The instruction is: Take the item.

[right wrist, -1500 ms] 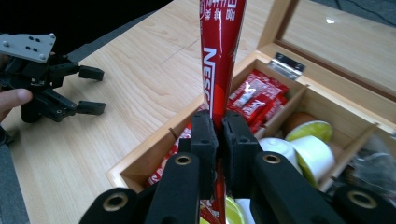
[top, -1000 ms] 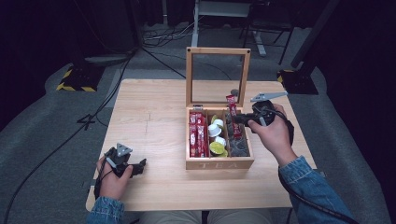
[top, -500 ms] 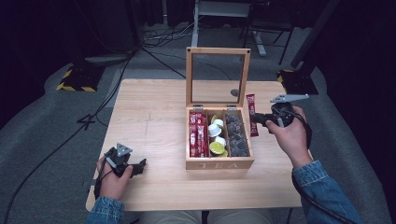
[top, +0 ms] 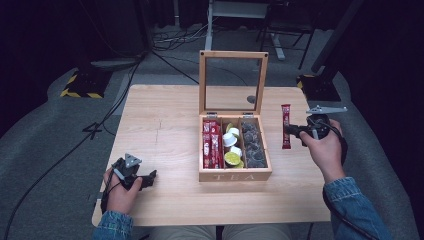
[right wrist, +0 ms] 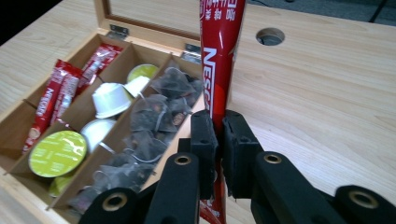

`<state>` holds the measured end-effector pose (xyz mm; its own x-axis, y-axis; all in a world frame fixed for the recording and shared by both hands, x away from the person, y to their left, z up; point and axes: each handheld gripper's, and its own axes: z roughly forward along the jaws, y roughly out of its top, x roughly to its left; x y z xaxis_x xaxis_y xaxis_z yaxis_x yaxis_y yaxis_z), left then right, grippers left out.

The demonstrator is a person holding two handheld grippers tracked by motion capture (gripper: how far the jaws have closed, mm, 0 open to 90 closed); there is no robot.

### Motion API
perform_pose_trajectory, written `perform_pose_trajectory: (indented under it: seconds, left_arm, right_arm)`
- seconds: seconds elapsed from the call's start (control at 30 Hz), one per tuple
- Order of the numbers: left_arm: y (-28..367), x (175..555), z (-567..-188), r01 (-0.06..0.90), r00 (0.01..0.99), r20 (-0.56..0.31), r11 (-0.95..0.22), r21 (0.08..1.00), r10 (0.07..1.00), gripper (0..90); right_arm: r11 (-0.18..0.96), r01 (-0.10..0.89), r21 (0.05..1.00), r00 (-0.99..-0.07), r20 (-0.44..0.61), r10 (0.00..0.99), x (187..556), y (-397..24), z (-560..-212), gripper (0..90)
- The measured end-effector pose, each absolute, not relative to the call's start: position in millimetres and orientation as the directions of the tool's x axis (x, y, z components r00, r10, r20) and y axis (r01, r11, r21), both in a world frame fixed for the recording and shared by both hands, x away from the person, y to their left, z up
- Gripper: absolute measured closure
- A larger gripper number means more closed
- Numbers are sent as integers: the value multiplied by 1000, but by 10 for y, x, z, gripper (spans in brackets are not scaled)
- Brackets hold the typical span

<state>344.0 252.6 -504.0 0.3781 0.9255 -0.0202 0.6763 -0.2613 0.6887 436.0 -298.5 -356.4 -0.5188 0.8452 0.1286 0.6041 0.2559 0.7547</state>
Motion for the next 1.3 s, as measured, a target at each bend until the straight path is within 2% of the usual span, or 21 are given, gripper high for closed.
perform_pose_trajectory:
  seconds: [0.27,0.37,0.6,1.3]
  left_arm:
    - [2525,3439,-5040,677,376,-21,-259,689,926,147]
    - [2525,3439,-5041,677,376,-21,-259,689,926,147]
    - [2525,3439,-5041,677,376,-22,-259,689,926,147]
    - [2524,3439,-5041,677,376,-22,-258,689,926,147]
  right_arm:
    - [226,606,763,-488,132,863,4347,-3141,-3750,843]
    - [198,635,747,-464,163,871,4352,-3228,-3945,843]
    - [166,689,705,-431,215,877,4367,-3306,-4166,841]
    - [89,760,644,-339,276,899,4406,-3425,-4450,836]
